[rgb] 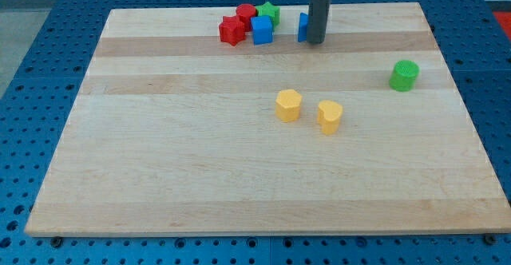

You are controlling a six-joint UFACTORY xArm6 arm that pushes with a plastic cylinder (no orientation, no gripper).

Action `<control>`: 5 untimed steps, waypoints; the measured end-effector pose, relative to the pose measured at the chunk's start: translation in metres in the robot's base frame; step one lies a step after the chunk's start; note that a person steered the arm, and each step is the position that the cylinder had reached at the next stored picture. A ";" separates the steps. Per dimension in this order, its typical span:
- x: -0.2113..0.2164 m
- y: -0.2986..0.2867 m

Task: Move the blue triangle to the right of the blue cube

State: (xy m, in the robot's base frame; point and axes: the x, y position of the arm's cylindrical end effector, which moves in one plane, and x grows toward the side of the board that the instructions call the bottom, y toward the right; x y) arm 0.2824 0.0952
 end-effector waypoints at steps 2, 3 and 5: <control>-0.019 0.024; -0.019 0.021; -0.019 0.007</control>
State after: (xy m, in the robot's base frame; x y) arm 0.2633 0.1024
